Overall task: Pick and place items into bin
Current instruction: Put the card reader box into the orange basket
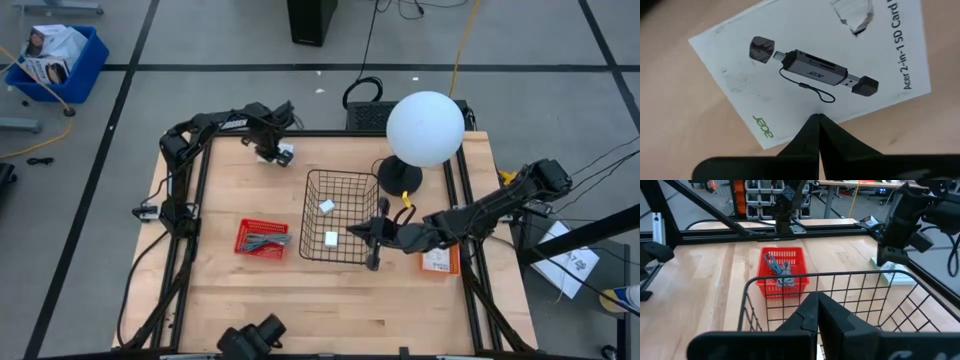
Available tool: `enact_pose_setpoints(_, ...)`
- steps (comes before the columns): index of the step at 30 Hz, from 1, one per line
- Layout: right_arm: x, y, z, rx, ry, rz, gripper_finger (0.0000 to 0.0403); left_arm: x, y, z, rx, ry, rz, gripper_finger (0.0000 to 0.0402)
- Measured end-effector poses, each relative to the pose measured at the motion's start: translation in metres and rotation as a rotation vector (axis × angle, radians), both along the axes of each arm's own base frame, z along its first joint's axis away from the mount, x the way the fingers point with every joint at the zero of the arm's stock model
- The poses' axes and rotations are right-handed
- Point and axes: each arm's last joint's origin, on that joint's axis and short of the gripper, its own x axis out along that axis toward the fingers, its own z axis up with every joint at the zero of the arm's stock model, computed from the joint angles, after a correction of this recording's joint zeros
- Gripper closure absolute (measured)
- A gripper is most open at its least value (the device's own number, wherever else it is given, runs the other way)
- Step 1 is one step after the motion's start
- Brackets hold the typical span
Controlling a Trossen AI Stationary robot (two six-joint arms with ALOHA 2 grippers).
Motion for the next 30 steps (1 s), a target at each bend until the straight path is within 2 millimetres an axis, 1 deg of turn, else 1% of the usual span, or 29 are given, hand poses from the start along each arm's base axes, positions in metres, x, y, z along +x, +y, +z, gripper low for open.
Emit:
enact_pose_setpoints(7, -0.003, 0.007, 0.000, -0.003, 0.000, 0.028, 0.0403, -0.008, -0.016, -0.007, -0.054, 0.135, -0.009, 0.0400)
enact_pose_setpoints(14, -0.005, 0.013, 0.000, -0.003, -0.001, 0.051, 0.0403, -0.007, -0.036, -0.017, -0.048, 0.218, -0.046, 0.0400)
enact_pose_setpoints(16, -0.006, 0.015, 0.000, -0.003, -0.001, 0.057, 0.0403, -0.007, -0.042, -0.015, -0.028, 0.238, -0.052, 0.0400)
enact_pose_setpoints(19, -0.007, 0.017, 0.000, -0.003, -0.002, 0.066, 0.0403, -0.008, -0.052, -0.011, -0.051, 0.204, -0.052, 0.0400)
enact_pose_setpoints(21, -0.007, 0.019, 0.000, -0.002, -0.002, 0.073, 0.0403, -0.010, -0.061, -0.005, -0.035, 0.197, -0.051, 0.0400)
enact_pose_setpoints(24, -0.008, 0.020, 0.000, -0.002, -0.003, 0.077, 0.0403, -0.019, -0.075, -0.001, -0.063, 0.175, -0.020, 0.0400)
enact_pose_setpoints(27, -0.008, 0.020, 0.000, 0.002, -0.004, 0.076, 0.0403, -0.033, -0.091, 0.003, -0.094, 0.157, 0.011, 0.0400)
enact_pose_setpoints(30, -0.007, 0.020, 0.001, 0.006, -0.015, 0.076, 0.0403, -0.048, -0.108, 0.007, -0.066, 0.179, 0.039, 0.0399)
